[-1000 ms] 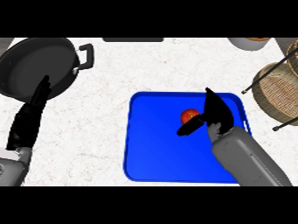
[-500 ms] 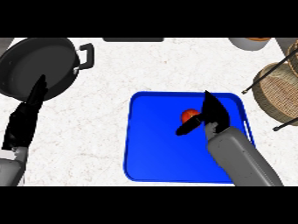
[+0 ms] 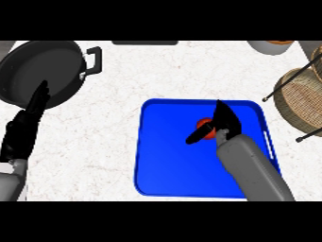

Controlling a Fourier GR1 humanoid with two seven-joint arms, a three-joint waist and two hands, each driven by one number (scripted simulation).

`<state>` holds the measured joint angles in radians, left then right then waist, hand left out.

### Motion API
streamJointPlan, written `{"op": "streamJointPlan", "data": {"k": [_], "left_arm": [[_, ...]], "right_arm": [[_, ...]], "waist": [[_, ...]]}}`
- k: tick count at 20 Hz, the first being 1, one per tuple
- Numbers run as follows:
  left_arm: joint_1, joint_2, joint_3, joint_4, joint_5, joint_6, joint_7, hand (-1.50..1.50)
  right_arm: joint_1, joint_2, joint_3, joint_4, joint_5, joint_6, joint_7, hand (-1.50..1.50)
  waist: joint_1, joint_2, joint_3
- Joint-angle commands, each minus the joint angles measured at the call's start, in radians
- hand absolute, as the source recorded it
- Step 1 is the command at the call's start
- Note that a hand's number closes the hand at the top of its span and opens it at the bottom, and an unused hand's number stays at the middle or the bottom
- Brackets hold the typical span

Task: Pick the tomato from the tray and place it in the tiered basket

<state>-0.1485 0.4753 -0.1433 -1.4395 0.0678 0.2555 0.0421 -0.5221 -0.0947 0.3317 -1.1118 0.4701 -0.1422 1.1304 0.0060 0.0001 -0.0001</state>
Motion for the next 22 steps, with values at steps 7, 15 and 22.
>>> {"op": "streamJointPlan", "data": {"k": [7, 15, 22], "left_arm": [[-0.026, -0.032, 0.027, 0.024, -0.04, -0.011, 0.013, 0.0], [-0.079, -0.06, 0.07, 0.092, -0.058, -0.055, 0.008, 0.0], [0.011, -0.066, 0.053, 0.006, -0.075, -0.035, 0.024, 0.0]], "right_arm": [[0.016, 0.042, -0.001, 0.111, -0.046, 0.16, -0.081, 1.5], [0.023, 0.081, -0.035, 0.086, 0.032, 0.041, -0.09, 1.5], [0.149, 0.007, 0.261, -0.186, 0.076, 0.285, -0.406, 1.5]], "waist": [[-0.006, 0.002, 0.0], [-0.011, 0.0, 0.0], [-0.03, -0.021, 0.0]]}}
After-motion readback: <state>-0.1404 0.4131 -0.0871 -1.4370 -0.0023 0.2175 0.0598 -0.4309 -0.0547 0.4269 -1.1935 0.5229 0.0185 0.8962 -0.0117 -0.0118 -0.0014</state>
